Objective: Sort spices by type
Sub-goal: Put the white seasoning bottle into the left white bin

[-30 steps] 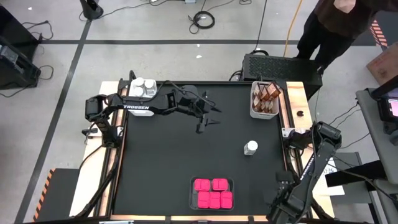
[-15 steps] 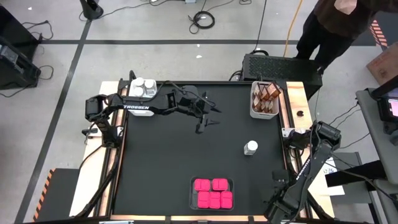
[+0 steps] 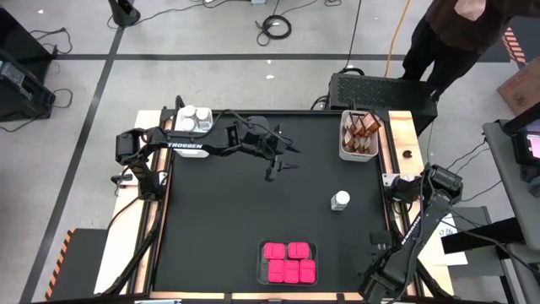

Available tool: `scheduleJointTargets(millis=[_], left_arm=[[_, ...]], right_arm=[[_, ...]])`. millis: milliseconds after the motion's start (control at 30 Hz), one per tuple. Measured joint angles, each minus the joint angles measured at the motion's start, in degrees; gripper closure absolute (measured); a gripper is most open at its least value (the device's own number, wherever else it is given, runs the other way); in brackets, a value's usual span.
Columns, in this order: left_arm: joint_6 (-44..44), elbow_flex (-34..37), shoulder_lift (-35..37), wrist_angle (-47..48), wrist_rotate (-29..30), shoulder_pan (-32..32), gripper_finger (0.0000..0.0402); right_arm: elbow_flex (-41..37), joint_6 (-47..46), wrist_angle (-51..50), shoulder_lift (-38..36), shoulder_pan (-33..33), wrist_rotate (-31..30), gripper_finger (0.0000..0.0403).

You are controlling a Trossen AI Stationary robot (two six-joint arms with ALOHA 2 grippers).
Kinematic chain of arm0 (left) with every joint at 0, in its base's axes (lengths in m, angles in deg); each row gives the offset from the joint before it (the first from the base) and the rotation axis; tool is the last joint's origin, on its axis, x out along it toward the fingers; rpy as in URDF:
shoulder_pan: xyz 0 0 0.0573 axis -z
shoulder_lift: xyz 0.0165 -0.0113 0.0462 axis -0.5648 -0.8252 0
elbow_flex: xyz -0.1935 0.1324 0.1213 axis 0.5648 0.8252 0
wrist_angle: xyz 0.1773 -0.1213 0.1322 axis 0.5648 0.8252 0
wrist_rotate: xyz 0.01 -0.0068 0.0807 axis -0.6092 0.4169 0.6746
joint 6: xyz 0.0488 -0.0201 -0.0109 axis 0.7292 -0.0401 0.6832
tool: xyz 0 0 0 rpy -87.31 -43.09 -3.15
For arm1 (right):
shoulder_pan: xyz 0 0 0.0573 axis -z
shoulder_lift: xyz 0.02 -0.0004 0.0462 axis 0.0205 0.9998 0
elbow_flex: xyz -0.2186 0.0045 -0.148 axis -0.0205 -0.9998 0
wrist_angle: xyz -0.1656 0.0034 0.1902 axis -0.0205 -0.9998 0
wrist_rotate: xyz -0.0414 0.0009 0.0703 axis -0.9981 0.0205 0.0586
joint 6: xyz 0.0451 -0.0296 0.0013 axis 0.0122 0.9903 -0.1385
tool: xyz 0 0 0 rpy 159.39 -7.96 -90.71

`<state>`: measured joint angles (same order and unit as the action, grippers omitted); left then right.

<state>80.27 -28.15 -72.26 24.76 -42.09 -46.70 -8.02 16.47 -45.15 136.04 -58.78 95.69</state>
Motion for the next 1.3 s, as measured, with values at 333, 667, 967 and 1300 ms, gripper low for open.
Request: scheduleJointTargets(millis=[333, 667, 967, 1300], left_arm=[[0.3, 0.0, 0.5, 1.5, 0.0, -0.2, 0.0157], [1.6, 0.0, 7.5, 14.5, 0.2, -3.2, 0.0157], [3.2, 0.6, 17.6, 24.6, 1.4, -6.9, 0.0157], [-0.3, 10.0, 23.1, 21.9, 1.5, -10.4, 0.0157]], right_arm=[[0.4, 1.3, 0.8, -0.4, 3.4, 1.6, 0.0217], [5.7, 3.5, 0.1, -5.3, 12.0, -4.7, 0.0213], [12.5, 25.0, -3.7, -6.5, 28.9, -10.9, 0.0213], [16.1, 55.9, 5.0, -6.2, 54.0, -14.2, 0.0211]])
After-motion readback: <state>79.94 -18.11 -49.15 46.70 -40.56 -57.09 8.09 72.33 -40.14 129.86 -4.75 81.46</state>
